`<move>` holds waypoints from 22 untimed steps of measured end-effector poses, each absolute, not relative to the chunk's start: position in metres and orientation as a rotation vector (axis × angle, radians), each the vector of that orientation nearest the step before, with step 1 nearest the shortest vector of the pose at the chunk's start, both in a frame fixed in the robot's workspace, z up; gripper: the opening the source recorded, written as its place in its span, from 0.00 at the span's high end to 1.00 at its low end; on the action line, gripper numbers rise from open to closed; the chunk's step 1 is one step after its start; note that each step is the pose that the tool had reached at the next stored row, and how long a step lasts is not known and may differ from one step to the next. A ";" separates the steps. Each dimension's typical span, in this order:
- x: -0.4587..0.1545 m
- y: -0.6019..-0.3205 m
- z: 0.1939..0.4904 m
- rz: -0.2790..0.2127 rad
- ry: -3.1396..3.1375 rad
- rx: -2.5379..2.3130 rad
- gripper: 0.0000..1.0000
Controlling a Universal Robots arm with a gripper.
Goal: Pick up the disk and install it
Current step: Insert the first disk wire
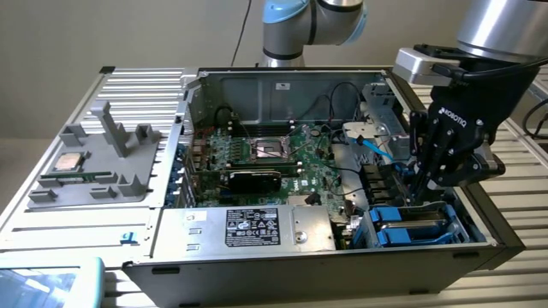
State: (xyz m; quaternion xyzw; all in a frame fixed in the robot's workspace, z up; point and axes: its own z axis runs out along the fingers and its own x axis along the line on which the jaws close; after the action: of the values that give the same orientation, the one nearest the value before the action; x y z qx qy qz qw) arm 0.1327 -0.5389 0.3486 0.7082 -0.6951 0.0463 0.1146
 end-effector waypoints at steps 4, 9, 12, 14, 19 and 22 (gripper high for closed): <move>0.136 -0.538 0.348 0.133 -2.056 2.057 0.83; 0.137 -0.538 0.348 0.132 -2.061 2.051 0.83; 0.137 -0.537 0.348 0.132 -2.061 2.051 0.83; 0.137 -0.537 0.348 0.132 -2.061 2.051 0.83; 0.138 -0.537 0.347 0.131 -2.064 2.048 0.83; 0.138 -0.537 0.347 0.131 -2.064 2.048 0.83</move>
State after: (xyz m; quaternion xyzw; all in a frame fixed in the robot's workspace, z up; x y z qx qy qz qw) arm 0.1379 -0.5375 0.3472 0.6988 -0.7045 0.0447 0.1152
